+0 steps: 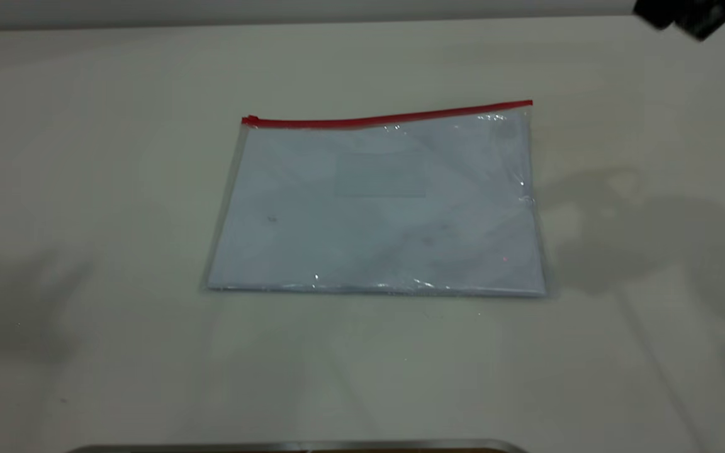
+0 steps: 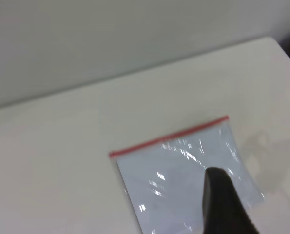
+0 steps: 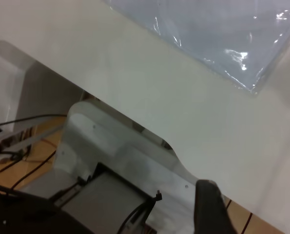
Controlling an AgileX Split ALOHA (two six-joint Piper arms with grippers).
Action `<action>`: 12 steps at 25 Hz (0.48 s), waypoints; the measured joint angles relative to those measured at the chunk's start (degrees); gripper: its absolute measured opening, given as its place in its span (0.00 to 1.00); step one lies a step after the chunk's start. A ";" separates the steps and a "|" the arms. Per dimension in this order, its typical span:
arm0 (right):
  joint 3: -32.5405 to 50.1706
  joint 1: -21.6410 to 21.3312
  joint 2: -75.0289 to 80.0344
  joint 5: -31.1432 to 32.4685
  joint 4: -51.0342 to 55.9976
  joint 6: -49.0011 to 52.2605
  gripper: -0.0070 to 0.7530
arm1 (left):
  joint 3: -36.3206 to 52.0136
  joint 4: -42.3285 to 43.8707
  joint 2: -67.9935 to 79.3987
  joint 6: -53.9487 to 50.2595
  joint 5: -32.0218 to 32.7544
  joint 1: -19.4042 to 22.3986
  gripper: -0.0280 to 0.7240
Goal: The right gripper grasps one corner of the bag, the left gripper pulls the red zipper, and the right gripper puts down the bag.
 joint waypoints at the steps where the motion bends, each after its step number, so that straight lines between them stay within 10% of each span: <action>1: 0.42 0.00 -1.18 0.00 -0.38 0.94 0.63 | 2.34 0.25 -2.18 0.00 0.00 0.00 0.59; 12: 19.14 0.00 -27.00 0.72 -6.85 7.85 0.61 | 33.57 12.93 -26.11 -2.83 0.00 0.00 0.59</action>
